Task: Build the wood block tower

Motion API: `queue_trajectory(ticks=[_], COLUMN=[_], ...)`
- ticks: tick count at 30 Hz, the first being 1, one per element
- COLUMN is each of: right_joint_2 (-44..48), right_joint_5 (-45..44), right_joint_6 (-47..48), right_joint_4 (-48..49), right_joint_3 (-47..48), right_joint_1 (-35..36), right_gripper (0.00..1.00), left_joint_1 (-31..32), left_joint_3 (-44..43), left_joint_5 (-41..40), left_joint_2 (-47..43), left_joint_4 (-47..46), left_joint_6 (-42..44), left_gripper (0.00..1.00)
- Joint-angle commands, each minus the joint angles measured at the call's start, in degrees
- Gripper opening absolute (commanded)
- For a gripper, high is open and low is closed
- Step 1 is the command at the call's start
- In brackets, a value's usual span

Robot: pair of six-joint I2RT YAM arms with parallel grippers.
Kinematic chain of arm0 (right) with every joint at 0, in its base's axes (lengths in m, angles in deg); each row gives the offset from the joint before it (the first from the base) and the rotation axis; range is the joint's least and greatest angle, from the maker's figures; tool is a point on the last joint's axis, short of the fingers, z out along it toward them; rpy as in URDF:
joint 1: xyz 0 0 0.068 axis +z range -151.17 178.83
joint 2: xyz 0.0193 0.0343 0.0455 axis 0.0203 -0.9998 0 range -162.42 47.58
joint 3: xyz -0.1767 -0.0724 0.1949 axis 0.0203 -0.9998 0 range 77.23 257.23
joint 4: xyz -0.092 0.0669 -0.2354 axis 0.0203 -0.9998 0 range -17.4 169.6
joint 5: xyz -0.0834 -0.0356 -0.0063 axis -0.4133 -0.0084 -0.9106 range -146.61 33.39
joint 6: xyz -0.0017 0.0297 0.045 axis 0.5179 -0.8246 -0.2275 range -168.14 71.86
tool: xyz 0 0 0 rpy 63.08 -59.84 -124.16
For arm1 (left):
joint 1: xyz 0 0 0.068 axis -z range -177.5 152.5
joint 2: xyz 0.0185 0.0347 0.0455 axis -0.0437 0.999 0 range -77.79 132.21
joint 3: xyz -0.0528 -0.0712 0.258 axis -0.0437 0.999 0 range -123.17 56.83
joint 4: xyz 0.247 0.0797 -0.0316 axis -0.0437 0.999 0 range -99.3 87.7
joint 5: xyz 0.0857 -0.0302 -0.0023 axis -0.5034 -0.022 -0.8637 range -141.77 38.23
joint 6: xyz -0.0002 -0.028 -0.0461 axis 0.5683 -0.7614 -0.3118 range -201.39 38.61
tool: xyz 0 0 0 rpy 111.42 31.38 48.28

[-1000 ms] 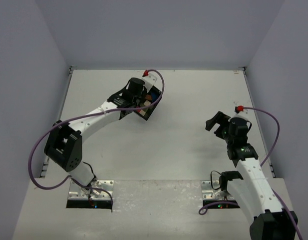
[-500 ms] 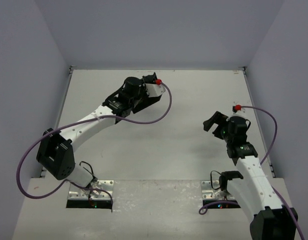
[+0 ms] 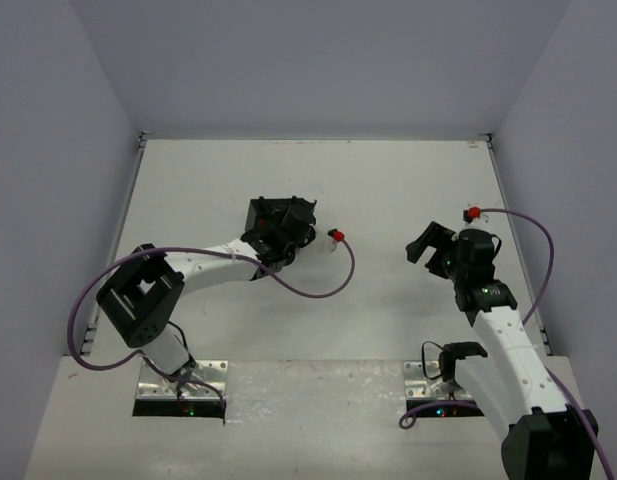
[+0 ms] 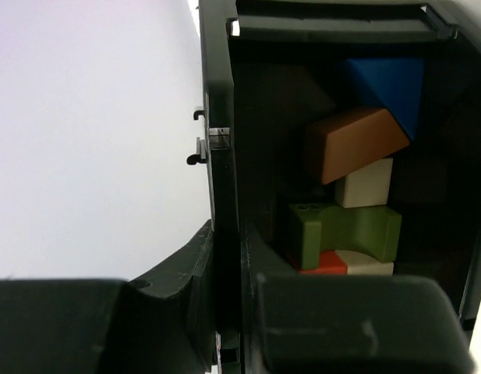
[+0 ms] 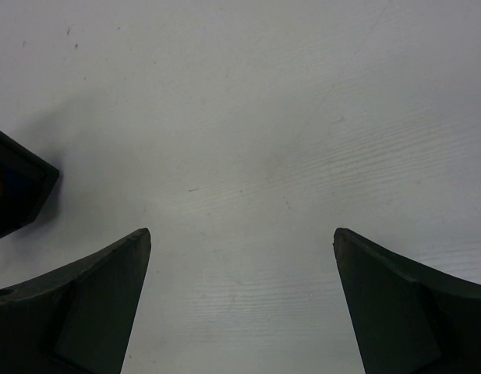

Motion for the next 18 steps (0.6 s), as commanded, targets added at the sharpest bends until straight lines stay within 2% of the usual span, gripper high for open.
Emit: queue_trajectory(ticks=[1, 12, 18], right_joint_2=[0.06, -3.19, -3.10], right_joint_5=[2.10, 4.40, 4.58], right_joint_6=[1.06, 1.00, 1.88], right_joint_4=[1.14, 2.75, 2.66], right_joint_3=[1.69, 1.54, 1.55], right_joint_1=[-0.04, 0.02, 0.03], right_gripper=[0.99, 0.99, 0.99], left_joint_1=[2.56, 8.70, 11.19], left_joint_3=[-0.04, 2.67, 5.73], left_joint_5=[-8.53, -17.90, -21.16], left_joint_2=[1.64, 3.90, 4.97], left_joint_4=[-9.83, -9.28, -12.09], left_joint_6=[7.06, 8.01, 12.22], left_gripper=[0.00, 0.00, 0.00])
